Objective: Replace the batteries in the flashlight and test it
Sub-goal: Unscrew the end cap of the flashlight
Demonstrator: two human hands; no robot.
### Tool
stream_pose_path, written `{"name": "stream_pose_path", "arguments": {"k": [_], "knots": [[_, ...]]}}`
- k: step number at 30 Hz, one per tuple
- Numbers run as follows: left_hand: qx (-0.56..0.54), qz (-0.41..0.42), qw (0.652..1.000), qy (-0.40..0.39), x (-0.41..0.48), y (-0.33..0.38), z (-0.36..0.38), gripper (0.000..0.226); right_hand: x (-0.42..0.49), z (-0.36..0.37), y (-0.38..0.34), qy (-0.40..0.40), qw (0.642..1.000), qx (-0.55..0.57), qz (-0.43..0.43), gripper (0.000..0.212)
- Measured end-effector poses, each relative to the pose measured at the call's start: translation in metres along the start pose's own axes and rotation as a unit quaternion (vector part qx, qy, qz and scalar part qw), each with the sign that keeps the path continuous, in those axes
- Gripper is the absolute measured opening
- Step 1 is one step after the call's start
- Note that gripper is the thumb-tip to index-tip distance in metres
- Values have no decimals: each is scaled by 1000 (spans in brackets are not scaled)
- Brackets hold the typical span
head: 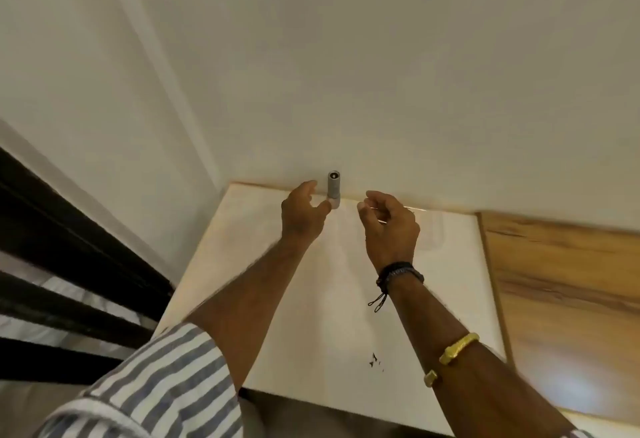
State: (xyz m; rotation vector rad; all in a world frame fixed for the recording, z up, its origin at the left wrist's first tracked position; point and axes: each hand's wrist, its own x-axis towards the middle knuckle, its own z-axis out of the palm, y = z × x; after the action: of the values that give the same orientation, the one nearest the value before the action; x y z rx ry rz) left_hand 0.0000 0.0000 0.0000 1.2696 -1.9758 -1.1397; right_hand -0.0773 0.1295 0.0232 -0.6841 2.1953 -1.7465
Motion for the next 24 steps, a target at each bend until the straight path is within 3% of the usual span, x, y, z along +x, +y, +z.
{"name": "stream_pose_path", "arguments": {"k": [10, 16, 24], "knots": [[-10, -3, 1000, 7, 48, -13, 42, 33, 29, 24, 38, 20, 996, 48, 68, 21], [6, 66, 998, -3, 38, -23, 46, 27, 26, 20, 44, 28, 995, 51, 78, 18], [34, 167, 982, -84, -49, -16, 13, 27, -17, -7, 20, 2, 994, 67, 89, 19]]}}
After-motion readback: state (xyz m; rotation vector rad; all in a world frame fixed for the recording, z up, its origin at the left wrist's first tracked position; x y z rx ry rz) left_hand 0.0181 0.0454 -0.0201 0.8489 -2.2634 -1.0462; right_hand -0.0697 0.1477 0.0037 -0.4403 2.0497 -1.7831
